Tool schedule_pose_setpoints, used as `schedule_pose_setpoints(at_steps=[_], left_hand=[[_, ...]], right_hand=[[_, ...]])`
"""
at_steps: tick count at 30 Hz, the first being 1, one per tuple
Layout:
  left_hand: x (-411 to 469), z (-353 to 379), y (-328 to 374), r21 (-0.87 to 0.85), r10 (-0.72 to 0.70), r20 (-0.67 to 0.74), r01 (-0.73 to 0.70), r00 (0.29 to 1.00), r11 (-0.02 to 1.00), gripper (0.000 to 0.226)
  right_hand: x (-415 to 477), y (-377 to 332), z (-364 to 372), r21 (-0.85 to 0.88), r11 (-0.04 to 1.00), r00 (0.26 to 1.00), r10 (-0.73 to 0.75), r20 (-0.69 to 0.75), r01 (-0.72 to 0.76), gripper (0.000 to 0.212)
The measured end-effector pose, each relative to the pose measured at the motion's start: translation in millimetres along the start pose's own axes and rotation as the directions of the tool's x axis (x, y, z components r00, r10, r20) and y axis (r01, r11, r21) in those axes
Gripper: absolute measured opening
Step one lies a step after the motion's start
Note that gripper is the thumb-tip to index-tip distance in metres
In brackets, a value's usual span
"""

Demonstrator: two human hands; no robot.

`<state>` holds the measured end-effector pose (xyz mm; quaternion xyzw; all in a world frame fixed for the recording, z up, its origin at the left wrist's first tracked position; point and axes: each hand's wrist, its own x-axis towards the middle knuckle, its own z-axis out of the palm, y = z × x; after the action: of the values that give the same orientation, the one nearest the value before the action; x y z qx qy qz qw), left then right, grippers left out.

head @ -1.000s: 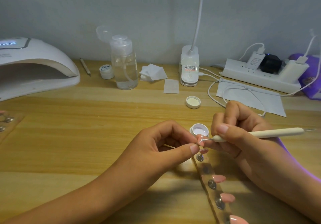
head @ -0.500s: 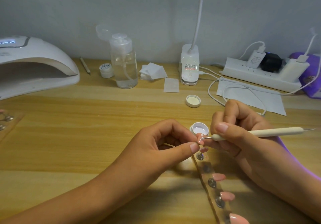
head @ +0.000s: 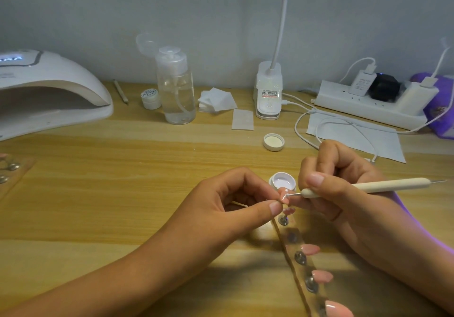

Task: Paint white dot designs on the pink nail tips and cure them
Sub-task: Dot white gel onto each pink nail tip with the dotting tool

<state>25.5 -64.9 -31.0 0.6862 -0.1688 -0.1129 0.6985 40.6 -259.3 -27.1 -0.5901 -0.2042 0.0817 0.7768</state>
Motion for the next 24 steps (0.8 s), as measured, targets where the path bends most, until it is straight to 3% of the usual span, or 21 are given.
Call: schedule_pose_setpoints(at_steps=[9, 14, 17, 21, 24], left_hand=[[1, 0, -1, -0.005, 0.009, 0.019, -0.009, 1.000, 1.000, 0.011], [1, -1, -1, -0.011, 0.004, 0.009, -0.004, 1.000, 1.000, 0.011], [1, 0, -1, -0.023, 0.000, 0.010, 0.000, 1.000, 1.000, 0.010], [1, -1, -2, -0.046, -0.002, -0.011, 0.001, 1.000, 0.999, 0.008], [1, -2, -3, -0.059, 0.001, -0.021, -0.002, 1.000, 0.998, 0.009]], right_hand=[[0, 0, -3, -0.037, 0.997, 0.998, -0.065, 0.026, 0.066, 0.016], [5, 1, -10, -0.145, 0.984, 0.989, -0.115, -0.088, 0.102, 0.012], [8, 1, -13, -0.274, 0.951, 0.966, -0.192, -0.175, 0.140, 0.025], [10, 0, -18, -0.520, 0.849, 0.958, -0.218, -0.186, 0.092, 0.010], [11, 2, -16, -0.625, 0.775, 0.962, -0.232, -0.144, 0.093, 0.013]])
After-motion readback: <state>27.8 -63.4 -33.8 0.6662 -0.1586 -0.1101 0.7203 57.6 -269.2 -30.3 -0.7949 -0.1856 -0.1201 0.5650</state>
